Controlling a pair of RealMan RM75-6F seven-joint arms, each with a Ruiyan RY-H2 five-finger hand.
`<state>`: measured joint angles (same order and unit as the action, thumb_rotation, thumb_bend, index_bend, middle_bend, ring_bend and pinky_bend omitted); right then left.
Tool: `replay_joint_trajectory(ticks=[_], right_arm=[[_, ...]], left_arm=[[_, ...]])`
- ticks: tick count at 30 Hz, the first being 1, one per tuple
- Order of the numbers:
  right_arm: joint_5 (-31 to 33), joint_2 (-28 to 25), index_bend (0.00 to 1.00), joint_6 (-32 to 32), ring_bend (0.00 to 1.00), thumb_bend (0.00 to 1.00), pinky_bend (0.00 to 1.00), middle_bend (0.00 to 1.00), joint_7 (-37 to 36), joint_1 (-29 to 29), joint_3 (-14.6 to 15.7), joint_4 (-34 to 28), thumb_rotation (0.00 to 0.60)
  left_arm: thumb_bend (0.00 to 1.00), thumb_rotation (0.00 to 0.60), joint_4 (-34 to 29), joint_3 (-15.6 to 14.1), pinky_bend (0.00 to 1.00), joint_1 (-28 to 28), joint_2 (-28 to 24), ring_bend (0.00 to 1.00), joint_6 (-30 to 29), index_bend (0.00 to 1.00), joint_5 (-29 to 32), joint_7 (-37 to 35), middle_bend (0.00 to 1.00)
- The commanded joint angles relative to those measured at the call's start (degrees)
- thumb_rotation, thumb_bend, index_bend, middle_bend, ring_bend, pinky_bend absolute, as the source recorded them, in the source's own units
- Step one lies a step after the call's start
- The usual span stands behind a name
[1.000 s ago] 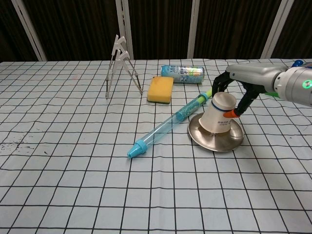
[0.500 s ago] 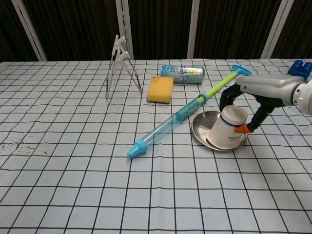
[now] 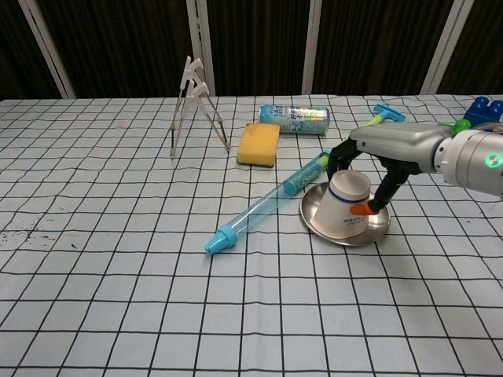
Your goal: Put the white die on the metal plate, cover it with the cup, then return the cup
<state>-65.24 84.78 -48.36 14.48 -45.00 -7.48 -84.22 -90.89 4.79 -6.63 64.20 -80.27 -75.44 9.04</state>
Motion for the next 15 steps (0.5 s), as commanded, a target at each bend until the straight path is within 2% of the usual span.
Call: replay_joint_trajectory(ticks=[1,6,15], right_arm=[[1.02,1.5,0.56,0.53,0.24,0.36,0.0,0.45,0.73,-0.94,-0.85,2.32,0.6],[2.53,3.44,0.56,1.68,0.24,0.36,0.0,0.45,1.12,-2.04,-1.72,7.37,0.6],[3.48,3.06,0.56,1.64,0.24,0.36,0.0,0.45,-0.65,-0.85,-1.65,10.8,0.6]], left_arm=[[0.46,0.6,0.05,0.01,0.04,-0.02,0.01,0.0,0.02,0.19,0.0,-0.05,0.0],[0.46,0.6,0.17,-0.03,0.04,-0.1,0.1,0.0,0.21,0.19,0.06,0.15,0.0],[0.46,0.6,0.19,-0.06,0.04,-0.25,0.32,0.0,0.38,0.19,0.13,0.69,0.0]])
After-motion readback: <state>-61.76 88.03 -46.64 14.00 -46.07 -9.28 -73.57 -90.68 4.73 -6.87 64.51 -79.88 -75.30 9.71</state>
